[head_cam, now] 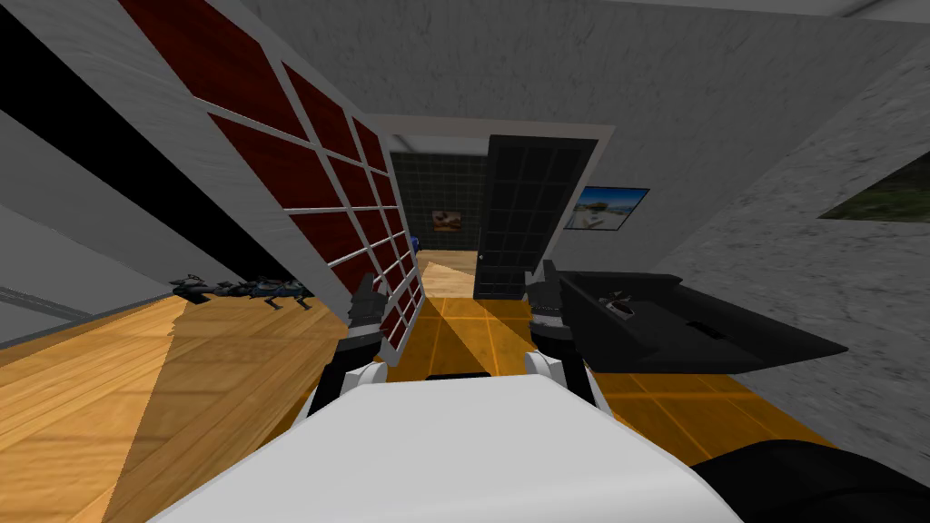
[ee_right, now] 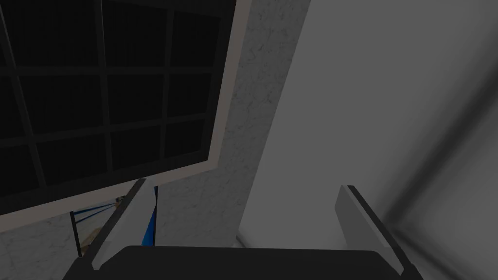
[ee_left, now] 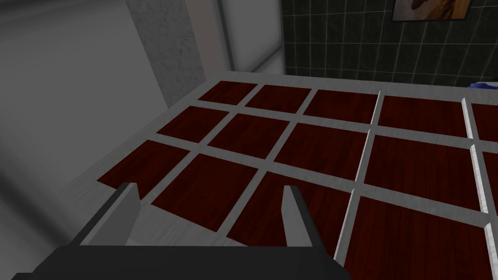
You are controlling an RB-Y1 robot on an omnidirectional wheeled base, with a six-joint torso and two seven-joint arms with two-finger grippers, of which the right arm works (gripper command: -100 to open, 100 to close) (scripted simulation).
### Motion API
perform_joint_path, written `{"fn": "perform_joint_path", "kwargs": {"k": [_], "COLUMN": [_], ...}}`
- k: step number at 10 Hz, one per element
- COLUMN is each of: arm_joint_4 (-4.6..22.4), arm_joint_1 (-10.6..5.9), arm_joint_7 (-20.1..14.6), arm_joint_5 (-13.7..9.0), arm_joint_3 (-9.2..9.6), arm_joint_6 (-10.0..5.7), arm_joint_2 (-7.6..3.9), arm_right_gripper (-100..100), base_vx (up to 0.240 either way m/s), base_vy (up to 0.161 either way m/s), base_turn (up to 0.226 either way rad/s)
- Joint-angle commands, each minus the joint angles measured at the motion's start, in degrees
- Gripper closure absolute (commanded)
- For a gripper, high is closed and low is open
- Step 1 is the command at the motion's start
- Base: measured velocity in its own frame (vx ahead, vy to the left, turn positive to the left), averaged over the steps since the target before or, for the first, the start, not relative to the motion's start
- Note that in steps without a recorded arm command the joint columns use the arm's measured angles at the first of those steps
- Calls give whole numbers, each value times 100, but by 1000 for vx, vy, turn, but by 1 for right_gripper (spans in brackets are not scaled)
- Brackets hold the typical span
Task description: Pull the door open
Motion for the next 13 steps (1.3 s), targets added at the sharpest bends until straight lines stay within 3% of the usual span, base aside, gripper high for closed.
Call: {"fn": "perform_joint_path", "kwargs": {"k": [1,6,13], "arm_joint_4": [162,772,1551], "arm_joint_1": [-51,-240,-483], "arm_joint_7": [105,499,1003], "arm_joint_5": [45,215,433], "arm_joint_3": [-36,-169,-341], "arm_joint_6": [-55,-261,-524], "arm_joint_2": [-38,-152,-271], "arm_right_gripper": [-100,-100,-100], "base_vx": [84,167,92], "base_vy": [26,5,12], "base_turn": [-11,-17,-13]}}
